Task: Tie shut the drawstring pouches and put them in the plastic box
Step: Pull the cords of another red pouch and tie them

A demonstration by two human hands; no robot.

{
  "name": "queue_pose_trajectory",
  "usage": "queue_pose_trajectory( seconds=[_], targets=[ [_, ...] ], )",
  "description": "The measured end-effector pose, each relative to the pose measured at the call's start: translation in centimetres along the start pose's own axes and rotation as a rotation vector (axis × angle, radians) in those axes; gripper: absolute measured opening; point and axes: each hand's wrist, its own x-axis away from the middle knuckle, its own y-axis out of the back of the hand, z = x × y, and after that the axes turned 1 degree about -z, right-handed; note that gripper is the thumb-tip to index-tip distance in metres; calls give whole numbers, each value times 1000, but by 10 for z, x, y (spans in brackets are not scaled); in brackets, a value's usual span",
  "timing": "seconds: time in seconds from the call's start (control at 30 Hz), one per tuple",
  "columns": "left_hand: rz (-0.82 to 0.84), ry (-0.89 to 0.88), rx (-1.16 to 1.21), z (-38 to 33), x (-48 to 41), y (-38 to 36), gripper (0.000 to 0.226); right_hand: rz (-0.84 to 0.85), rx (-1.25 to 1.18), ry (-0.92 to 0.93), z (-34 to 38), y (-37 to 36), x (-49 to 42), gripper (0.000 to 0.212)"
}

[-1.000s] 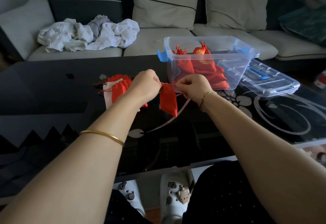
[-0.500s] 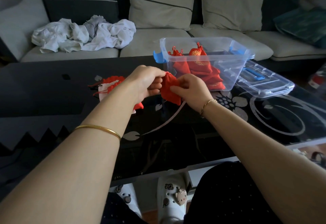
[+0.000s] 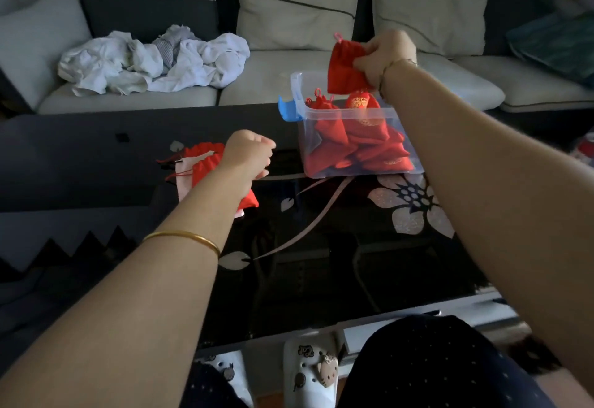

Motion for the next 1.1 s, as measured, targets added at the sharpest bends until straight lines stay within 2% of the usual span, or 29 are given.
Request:
queue_pose_trajectory(
  seconds=[0.07, 0.1, 0.17, 0.23, 0.3, 0.37, 0.43, 0.53, 0.63, 0.77, 0.83, 0.97, 1.03, 1.1],
  targets=[
    [-49, -60, -164, 8, -8, 0, 21, 134, 152, -48, -4, -12, -7, 29],
    [-72, -68, -260, 12, -12, 2, 22, 139, 227, -43, -8, -17, -8, 25],
    [-106, -46, -469, 23, -18, 7, 25, 48, 284, -29, -13, -20, -5, 15],
    [-118, -45, -695, 32, -15, 13, 28, -69, 236, 33, -8, -16, 5, 30],
    [-132, -44, -816, 43, -9, 17, 34, -142, 142, 114, 1, -11, 29, 37],
    [-157, 59, -735, 48, -2, 21, 45, -79, 51, 202, 9, -18, 60, 33],
    [-202, 139, -631, 50, -1, 24, 49, 127, -43, 228, 13, -39, 90, 26],
    [-216, 231, -546, 55, -1, 34, 52, 465, -104, 154, 15, -85, 123, 22],
    [-220, 245, -460, 67, -7, 41, 53, 645, -23, 64, 15, -122, 141, 29],
    [-190, 252, -208, 73, -11, 48, 51, 681, -70, -61, 18, -148, 145, 46],
    [-188, 301, -78, 72, -11, 53, 47, 685, -148, -137, 18, -150, 144, 42],
    [-65, 432, 272, 65, -5, 60, 25, 731, -443, -237, 2, -140, 141, 16],
    [-10, 440, 323, 60, -3, 61, 25, 755, -505, -226, -10, -129, 140, 21],
    [10, 365, 324, 56, -4, 60, 28, 754, -493, -201, -21, -115, 141, 23]
  ],
)
